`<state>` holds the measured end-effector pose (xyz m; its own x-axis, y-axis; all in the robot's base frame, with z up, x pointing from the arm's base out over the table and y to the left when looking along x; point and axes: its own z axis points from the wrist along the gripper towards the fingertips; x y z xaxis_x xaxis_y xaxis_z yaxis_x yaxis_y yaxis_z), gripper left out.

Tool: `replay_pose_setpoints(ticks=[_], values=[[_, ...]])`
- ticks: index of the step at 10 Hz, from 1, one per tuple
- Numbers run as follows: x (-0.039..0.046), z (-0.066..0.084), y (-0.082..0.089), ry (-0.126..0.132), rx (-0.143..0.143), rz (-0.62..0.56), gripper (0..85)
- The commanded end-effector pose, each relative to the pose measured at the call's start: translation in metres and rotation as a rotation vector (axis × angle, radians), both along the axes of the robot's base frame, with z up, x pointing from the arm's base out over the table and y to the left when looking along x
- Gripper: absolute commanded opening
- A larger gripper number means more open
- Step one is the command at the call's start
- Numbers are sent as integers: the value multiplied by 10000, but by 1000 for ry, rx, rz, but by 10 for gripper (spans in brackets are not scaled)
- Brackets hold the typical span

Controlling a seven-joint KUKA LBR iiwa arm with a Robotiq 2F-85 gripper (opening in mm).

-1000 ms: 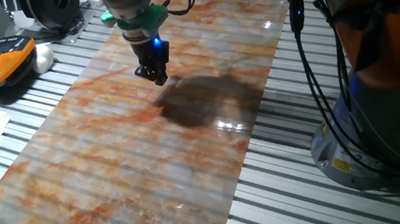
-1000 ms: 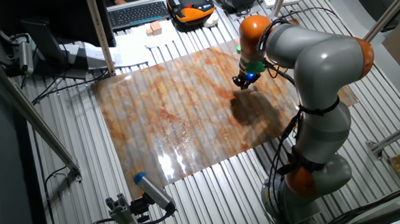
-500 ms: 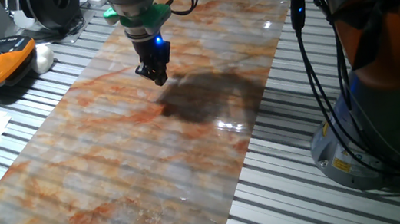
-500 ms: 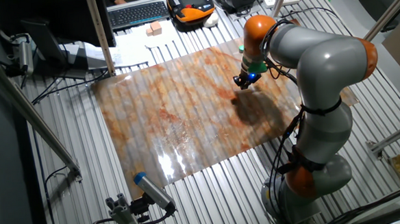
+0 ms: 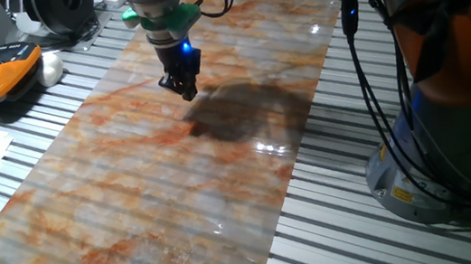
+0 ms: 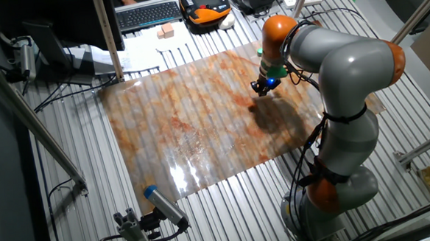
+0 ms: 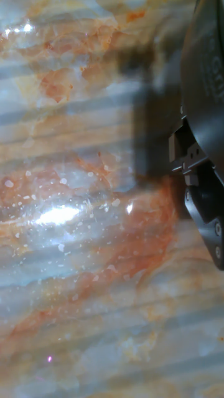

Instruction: Pick up the small block on the left and move it to the right

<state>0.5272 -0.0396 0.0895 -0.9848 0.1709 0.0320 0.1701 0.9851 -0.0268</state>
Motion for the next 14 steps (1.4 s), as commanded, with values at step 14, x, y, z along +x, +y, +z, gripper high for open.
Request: replay_pose_setpoints(ticks=[14], values=[[293,-29,871,-25,21,-98,0]])
